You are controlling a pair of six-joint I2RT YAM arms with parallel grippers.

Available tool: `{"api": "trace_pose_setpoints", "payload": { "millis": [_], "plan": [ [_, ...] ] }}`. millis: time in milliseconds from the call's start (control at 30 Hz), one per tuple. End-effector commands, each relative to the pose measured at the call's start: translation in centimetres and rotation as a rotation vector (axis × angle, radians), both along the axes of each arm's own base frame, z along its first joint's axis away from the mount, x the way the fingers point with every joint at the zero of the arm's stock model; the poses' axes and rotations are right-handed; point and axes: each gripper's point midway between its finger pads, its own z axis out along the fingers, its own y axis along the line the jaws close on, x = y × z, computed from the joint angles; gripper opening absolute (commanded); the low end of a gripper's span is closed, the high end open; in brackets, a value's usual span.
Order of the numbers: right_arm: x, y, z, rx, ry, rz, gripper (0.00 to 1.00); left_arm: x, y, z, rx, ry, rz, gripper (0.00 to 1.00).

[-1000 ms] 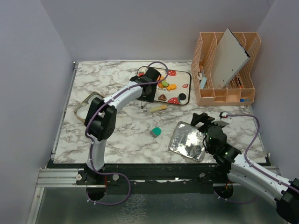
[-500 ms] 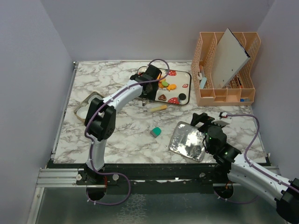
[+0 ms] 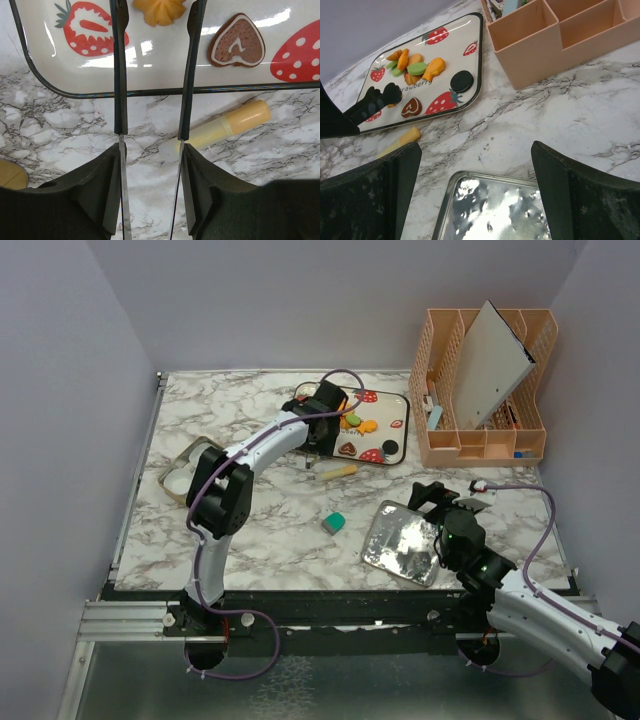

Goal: Pack the cookies

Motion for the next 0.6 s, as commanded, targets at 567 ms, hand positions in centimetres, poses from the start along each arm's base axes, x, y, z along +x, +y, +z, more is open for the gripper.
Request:
{"api": "trace_pose_setpoints", "payload": {
  "millis": [567],
  "plan": [
    [0.0, -0.3, 0.0, -0.014, 0.004, -0.016, 1.00, -0.7, -0.2, 2.9, -0.035, -0.028, -0.023, 0.25]
  ]
}}
